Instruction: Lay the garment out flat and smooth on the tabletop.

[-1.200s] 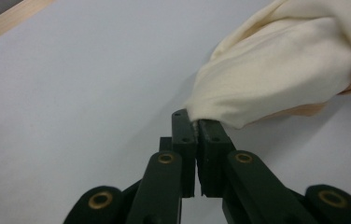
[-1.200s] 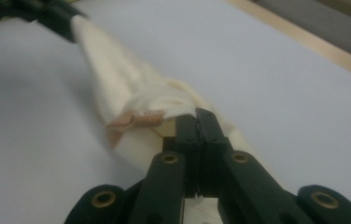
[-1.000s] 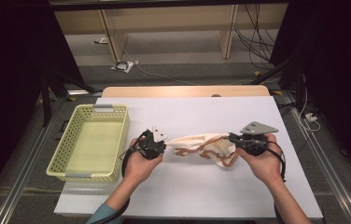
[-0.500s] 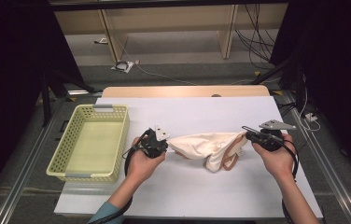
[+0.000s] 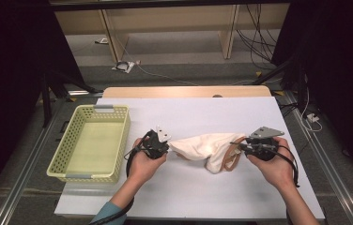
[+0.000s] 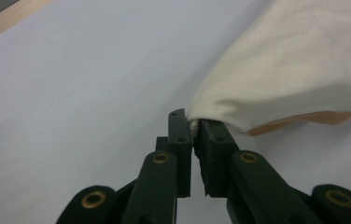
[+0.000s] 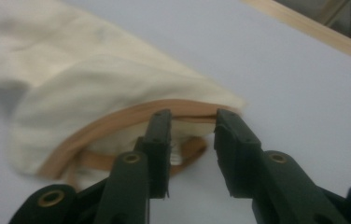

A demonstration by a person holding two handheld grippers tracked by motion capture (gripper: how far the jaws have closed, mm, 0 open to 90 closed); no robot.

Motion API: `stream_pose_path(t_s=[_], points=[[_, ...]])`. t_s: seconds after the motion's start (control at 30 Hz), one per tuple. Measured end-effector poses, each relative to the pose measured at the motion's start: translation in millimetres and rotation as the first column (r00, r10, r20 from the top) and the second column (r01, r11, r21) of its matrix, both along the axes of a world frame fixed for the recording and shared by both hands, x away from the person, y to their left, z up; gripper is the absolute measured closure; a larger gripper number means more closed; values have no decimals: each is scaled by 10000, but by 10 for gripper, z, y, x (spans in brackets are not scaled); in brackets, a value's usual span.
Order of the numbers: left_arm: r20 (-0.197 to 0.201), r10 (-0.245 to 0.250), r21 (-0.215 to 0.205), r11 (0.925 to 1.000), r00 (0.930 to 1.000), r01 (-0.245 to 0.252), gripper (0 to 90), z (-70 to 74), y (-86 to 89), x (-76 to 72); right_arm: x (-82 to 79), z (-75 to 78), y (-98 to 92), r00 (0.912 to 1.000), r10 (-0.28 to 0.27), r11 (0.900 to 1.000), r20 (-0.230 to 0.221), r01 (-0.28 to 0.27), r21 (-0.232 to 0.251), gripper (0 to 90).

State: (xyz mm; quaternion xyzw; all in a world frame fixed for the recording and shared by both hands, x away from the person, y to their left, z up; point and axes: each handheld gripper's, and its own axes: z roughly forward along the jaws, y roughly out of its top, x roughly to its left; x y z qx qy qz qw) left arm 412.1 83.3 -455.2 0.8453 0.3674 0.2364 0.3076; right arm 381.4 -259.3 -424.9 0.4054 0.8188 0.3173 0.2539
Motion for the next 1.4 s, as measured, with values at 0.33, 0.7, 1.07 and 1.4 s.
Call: stream_pose_path(t_s=[0.33, 0.7, 1.07, 1.4], points=[[74, -18, -87, 10000, 10000, 19, 837, 12, -9, -10, -143, -301, 526, 9603, 2427, 9700, -1378, -2423, 199, 571], [129, -40, -54, 10000, 9999, 41, 837, 19, -5, -13, -182, -395, 697, 9500, 2700, 9579, -1571, -2816, -567, 900], [135, -48, -20, 10000, 9999, 49, 836, 6, -9, -6, -215, -462, 787, 9320, 3130, 9403, -1826, -3311, -783, 620], [150, -48, 58, 10000, 9999, 47, 820, 9, 9, -3, -205, -345, 766, 9414, 2956, 9493, -1623, -3085, -606, 873]])
